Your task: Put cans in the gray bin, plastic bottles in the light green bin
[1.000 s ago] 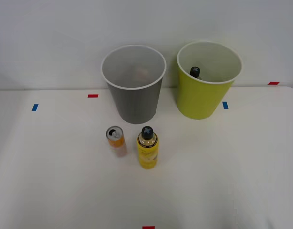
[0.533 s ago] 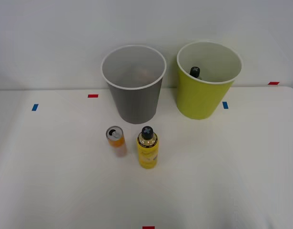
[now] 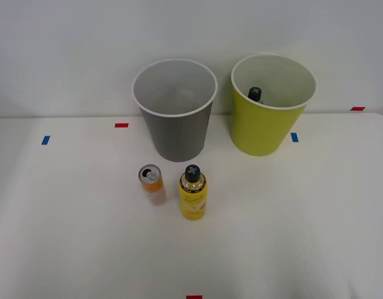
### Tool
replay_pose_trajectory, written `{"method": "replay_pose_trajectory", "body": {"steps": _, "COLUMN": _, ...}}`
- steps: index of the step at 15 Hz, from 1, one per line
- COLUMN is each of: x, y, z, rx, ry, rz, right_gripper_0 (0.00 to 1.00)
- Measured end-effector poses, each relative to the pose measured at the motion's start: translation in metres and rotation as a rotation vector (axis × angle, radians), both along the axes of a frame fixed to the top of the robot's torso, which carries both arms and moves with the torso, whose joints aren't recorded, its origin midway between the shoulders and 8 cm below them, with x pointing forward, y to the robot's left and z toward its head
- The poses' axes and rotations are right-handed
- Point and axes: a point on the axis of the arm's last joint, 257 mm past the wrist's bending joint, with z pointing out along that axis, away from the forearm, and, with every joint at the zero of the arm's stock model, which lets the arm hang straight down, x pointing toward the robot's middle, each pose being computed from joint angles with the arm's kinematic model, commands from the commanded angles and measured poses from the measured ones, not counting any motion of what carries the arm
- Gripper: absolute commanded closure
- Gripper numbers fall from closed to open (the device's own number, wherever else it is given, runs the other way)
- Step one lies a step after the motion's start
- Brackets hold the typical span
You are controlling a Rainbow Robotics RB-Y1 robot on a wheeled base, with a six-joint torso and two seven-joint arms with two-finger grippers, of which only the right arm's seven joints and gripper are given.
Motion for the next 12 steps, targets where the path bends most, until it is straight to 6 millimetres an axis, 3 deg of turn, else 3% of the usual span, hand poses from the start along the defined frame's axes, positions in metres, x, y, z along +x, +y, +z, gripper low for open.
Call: {"method": "replay_pose_trajectory", "body": {"steps": 12, "x": 0.0000, "y": 0.0000, "z": 0.0000, "rx": 0.000, "ry": 0.000, "rz": 0.000, "right_gripper_0": 0.00}}
